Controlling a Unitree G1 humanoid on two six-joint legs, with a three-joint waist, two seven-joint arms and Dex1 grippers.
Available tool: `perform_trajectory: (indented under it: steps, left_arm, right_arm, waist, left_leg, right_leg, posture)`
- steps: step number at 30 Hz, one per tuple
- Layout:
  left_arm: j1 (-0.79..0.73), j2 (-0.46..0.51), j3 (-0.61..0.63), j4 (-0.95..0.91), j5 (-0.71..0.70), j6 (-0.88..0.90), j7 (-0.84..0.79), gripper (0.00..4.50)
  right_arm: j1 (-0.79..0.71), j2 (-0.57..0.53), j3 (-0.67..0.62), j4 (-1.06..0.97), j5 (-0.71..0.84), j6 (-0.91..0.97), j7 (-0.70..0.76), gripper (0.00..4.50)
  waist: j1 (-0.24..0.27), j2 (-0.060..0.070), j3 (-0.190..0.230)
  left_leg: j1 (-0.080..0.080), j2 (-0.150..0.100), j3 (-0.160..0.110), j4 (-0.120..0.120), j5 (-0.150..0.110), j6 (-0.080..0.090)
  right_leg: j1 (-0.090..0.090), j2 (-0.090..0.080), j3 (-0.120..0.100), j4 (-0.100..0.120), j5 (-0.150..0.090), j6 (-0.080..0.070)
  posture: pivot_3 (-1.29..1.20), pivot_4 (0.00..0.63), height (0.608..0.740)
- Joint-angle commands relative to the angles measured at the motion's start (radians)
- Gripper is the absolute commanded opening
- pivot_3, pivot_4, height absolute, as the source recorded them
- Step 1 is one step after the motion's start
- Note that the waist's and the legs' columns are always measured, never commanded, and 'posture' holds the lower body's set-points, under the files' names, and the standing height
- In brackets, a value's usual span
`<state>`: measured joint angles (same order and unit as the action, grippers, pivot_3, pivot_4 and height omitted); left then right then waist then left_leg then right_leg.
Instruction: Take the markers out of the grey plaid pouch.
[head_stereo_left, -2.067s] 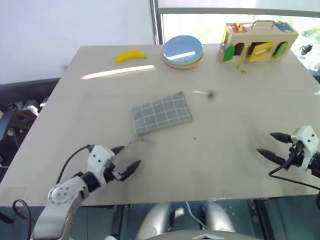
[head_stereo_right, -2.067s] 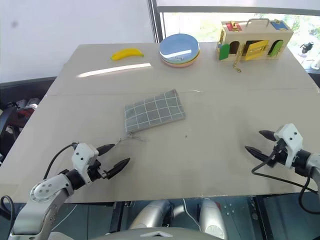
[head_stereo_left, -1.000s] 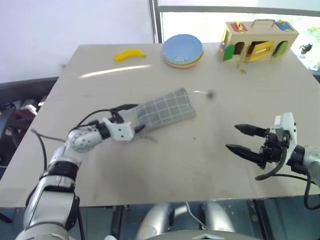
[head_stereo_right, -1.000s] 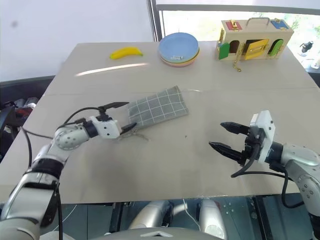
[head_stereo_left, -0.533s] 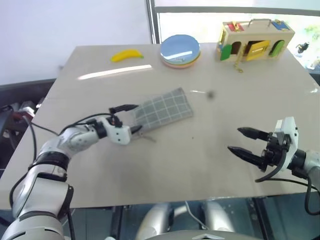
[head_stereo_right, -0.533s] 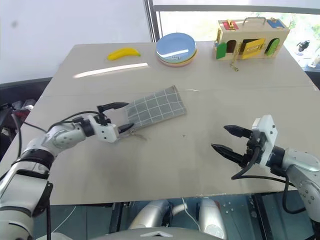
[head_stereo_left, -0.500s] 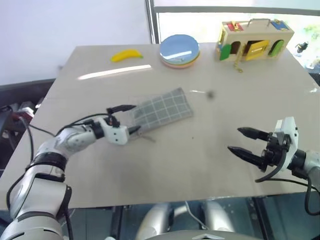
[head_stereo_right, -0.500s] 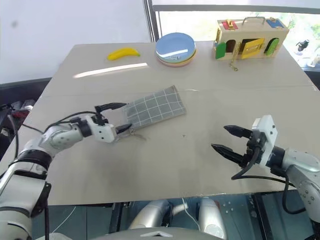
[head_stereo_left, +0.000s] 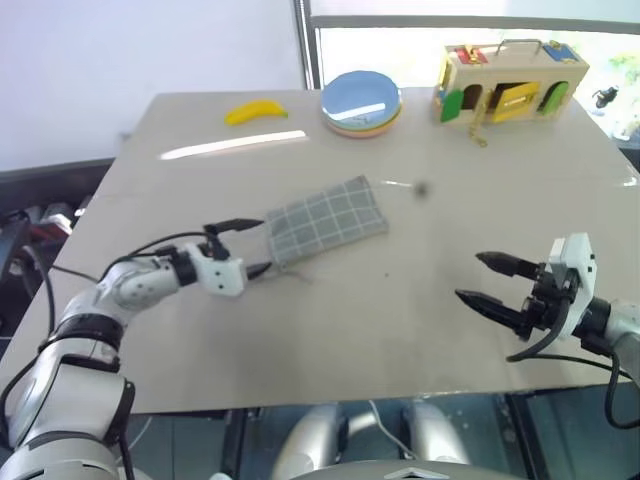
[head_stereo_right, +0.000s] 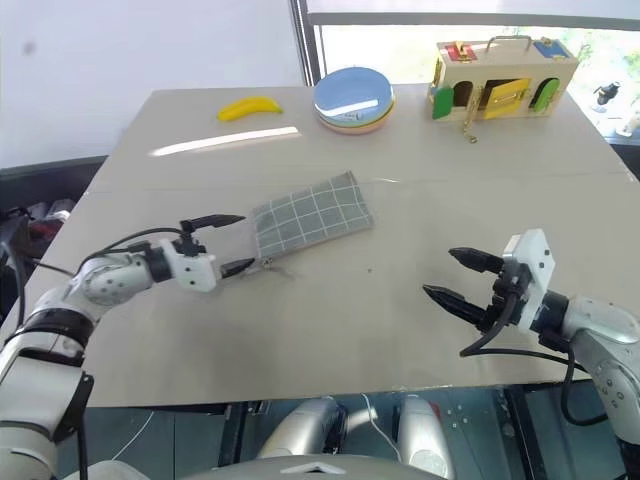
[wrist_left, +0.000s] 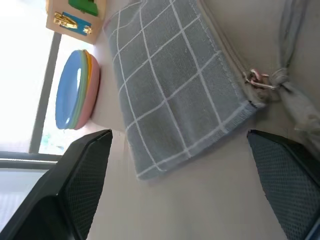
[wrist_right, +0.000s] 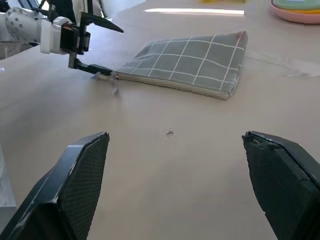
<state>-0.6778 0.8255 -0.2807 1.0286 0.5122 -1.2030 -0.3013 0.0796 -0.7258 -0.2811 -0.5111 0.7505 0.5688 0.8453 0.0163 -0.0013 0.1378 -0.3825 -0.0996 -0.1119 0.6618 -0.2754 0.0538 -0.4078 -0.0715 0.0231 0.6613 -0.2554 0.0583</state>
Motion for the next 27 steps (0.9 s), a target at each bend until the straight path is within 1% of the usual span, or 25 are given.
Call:
perform_trajectory:
  steps: [1, 6, 8, 9, 11, 17, 18, 21, 24, 27]
  left_arm:
    - [-0.044, -0.042, -0.054, -0.027, 0.15, 0.007, 0.147, 4.5]
    - [-0.076, -0.081, -0.086, -0.012, 0.216, 0.009, 0.265, 4.5]
    - [-0.081, -0.091, -0.092, -0.025, 0.239, 0.025, 0.323, 4.0]
    - [-0.084, -0.096, -0.095, -0.028, 0.247, 0.034, 0.343, 3.72]
    - [-0.091, -0.106, -0.105, -0.036, 0.267, 0.042, 0.373, 2.89]
    - [-0.095, -0.134, -0.11, -0.046, 0.256, 0.092, 0.41, 0.13]
    - [-0.09, -0.139, -0.107, -0.052, 0.244, 0.094, 0.405, 0.05]
    - [-0.075, -0.162, -0.094, -0.08, 0.182, 0.089, 0.366, 0.05]
    - [-0.039, -0.213, -0.076, -0.141, 0.025, 0.118, 0.239, 0.05]
    - [0.014, -0.259, -0.066, -0.256, -0.125, 0.192, 0.1, 0.05]
  right_arm:
    - [-0.008, -0.003, -0.022, -0.021, 0.01, -0.012, -0.004, 4.38]
    - [-0.003, 0.0, -0.025, -0.03, 0.01, -0.011, -0.017, 4.38]
    - [0.0, 0.002, -0.025, -0.035, 0.011, -0.012, -0.022, 4.5]
    - [0.0, 0.003, -0.025, -0.036, 0.011, -0.013, -0.025, 4.5]
    - [-0.001, 0.004, -0.024, -0.035, 0.011, -0.014, -0.029, 4.5]
    - [-0.031, 0.01, 0.001, -0.022, 0.001, -0.021, -0.033, 4.5]
    - [-0.039, 0.012, 0.007, -0.022, -0.003, -0.021, -0.036, 4.5]
    - [-0.069, 0.02, 0.035, -0.017, -0.027, -0.024, -0.056, 4.5]
    - [-0.129, 0.059, 0.112, -0.027, -0.067, -0.016, -0.106, 4.5]
    - [-0.193, 0.114, 0.216, -0.029, -0.11, 0.002, -0.152, 4.5]
  waist:
    - [0.004, 0.0, 0.0]
    - [0.0, 0.0, 0.0]
    - [-0.002, 0.0, 0.0]
    - [-0.002, -0.001, 0.0]
    - [-0.002, -0.001, 0.0]
    - [0.001, -0.002, 0.001]
    - [0.002, -0.002, 0.001]
    - [0.0, -0.002, 0.001]
    - [-0.002, -0.002, 0.001]
    - [-0.005, -0.002, 0.001]
  left_leg:
    - [0.0, 0.0, -0.001, 0.001, 0.0, 0.0]
    - [-0.002, -0.001, -0.001, 0.004, 0.0, -0.001]
    - [-0.002, -0.001, -0.001, 0.004, 0.0, -0.001]
    - [-0.002, -0.001, -0.001, 0.003, 0.0, -0.001]
    - [-0.003, 0.0, -0.001, 0.003, 0.001, -0.001]
    - [-0.003, -0.001, -0.001, 0.004, 0.001, -0.001]
    - [-0.003, -0.001, -0.001, 0.004, 0.001, -0.001]
    - [-0.002, -0.001, -0.002, 0.006, 0.0, -0.001]
    - [-0.003, -0.001, -0.001, 0.006, 0.001, -0.001]
    - [-0.005, 0.0, -0.002, 0.006, 0.001, -0.001]
  right_leg:
    - [0.0, 0.0, -0.001, 0.0, 0.0, 0.0]
    - [0.001, -0.001, -0.001, 0.0, 0.0, 0.0]
    - [0.0, 0.0, -0.001, 0.0, 0.0, 0.0]
    - [0.0, 0.0, -0.001, 0.0, 0.0, 0.0]
    - [0.0, 0.0, -0.001, 0.001, 0.0, 0.0]
    - [-0.001, -0.001, -0.001, 0.001, 0.0, 0.0]
    - [-0.001, -0.001, -0.001, 0.001, 0.0, 0.0]
    - [0.0, -0.001, -0.002, 0.001, 0.0, 0.0]
    - [0.0, -0.001, -0.001, 0.001, 0.0, 0.0]
    - [-0.002, -0.001, -0.001, 0.002, 0.0, 0.0]
  posture:
    - [0.0, 0.15, 0.74]
    - [0.0, 0.15, 0.74]
    - [0.0, 0.15, 0.74]
    - [0.0, 0.15, 0.74]
    - [0.0, 0.15, 0.74]
    - [0.0, 0.15, 0.74]
    - [0.0, 0.15, 0.74]
    - [0.0, 0.15, 0.74]
    - [0.0, 0.15, 0.74]
    - [0.0, 0.15, 0.74]
